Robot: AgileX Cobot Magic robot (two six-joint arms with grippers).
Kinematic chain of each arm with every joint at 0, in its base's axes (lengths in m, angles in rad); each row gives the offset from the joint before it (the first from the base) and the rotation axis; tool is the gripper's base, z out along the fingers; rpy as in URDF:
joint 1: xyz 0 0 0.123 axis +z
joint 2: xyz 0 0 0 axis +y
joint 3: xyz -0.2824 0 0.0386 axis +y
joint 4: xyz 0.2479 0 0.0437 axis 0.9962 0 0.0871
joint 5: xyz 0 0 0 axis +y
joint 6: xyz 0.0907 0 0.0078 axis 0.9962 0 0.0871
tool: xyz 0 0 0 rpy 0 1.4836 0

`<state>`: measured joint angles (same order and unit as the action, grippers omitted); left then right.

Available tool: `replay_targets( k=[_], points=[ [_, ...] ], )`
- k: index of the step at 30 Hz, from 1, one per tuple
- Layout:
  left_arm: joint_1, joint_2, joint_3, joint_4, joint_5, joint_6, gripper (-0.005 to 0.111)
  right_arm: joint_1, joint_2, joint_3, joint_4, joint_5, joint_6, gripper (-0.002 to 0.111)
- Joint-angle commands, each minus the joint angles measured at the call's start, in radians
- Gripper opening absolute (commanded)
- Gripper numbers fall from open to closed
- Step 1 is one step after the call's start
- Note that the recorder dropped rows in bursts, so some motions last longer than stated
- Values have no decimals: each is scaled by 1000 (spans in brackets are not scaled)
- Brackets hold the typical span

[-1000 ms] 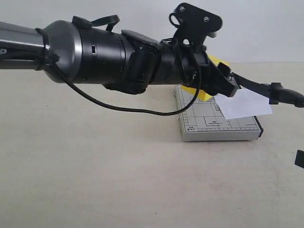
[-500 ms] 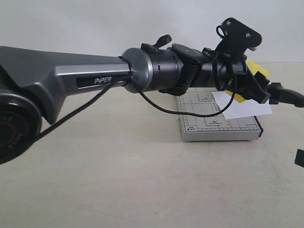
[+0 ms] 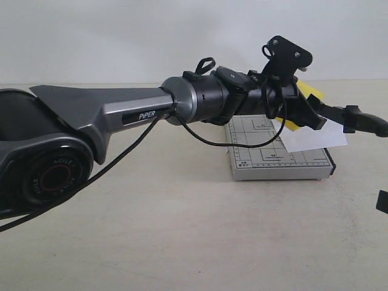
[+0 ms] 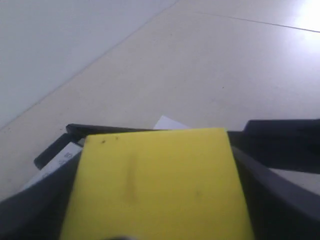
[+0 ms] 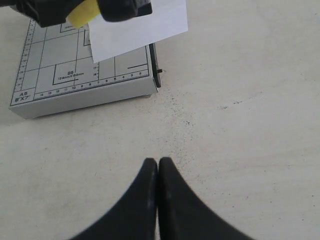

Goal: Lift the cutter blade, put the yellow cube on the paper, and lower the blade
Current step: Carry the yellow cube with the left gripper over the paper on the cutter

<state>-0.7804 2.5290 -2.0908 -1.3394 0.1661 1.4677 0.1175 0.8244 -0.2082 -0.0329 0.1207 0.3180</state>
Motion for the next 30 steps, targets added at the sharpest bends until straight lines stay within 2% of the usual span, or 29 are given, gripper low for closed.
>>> replay_targets(
  k=[1, 7, 20, 22, 24, 25, 26, 27, 30],
  points=[
    [4, 15, -8, -2, -4, -25, 5, -3, 1, -3, 0, -5, -2, 0],
    [4, 56, -8, -2, -5, 28, 5, -3, 1, -3, 0, -5, -2, 0],
    [4, 61, -8, -2, 1, 33, 5, -3, 1, -3, 0, 1, -2, 0],
    [4, 61, -8, -2, 29, 33, 13, -3, 1, -3, 0, 5, -2, 0],
    [4, 61, -8, -2, 33, 33, 32, -3, 1, -3, 0, 5, -2, 0],
    [4, 61, -8, -2, 33, 33, 45, -3, 1, -3, 0, 5, -2, 0],
    [4, 61, -8, -2, 29, 33, 52, -3, 1, -3, 0, 5, -2, 0],
    [4, 61, -8, -7, -1, 28, 65, -3, 1, -3, 0, 5, -2, 0],
    [2, 61, -8, -9, -71, 28, 80, -3, 1, -3, 0, 5, -2, 0]
  ],
)
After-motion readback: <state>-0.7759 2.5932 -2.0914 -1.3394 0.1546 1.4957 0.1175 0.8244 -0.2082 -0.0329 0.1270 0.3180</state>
